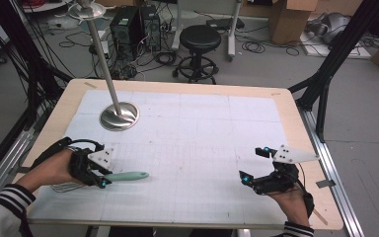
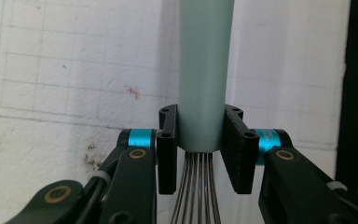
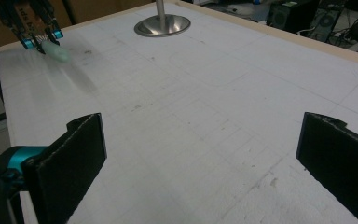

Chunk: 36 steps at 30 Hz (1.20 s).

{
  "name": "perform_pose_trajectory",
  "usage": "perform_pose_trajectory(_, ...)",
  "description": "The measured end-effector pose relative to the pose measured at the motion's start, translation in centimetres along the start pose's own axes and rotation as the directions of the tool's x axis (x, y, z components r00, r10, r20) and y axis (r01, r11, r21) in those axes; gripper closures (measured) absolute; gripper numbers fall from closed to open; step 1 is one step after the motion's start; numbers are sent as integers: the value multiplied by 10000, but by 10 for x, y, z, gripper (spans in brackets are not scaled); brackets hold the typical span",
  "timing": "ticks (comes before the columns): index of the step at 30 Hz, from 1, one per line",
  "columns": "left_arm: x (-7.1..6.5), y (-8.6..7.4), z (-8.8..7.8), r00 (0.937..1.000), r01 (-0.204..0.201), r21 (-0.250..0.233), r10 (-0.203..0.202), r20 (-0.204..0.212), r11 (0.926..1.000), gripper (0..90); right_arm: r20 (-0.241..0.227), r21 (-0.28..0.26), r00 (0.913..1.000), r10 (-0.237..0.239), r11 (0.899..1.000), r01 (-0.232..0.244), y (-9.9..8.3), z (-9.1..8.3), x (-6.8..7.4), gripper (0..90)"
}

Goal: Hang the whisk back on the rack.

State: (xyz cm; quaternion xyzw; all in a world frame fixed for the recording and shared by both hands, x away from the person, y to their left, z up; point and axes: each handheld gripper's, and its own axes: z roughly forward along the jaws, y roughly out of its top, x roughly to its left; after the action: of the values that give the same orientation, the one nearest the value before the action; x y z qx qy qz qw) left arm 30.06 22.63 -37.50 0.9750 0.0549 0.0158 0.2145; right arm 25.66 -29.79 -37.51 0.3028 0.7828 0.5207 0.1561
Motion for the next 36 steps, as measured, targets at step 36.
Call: perform_pose_trajectory(36, 25, 3, -126, 9299, 1513, -3943, -2658, -2542, 9064, 694, 27, 34, 10000, 82, 10000, -82, -3, -2, -3, 5)
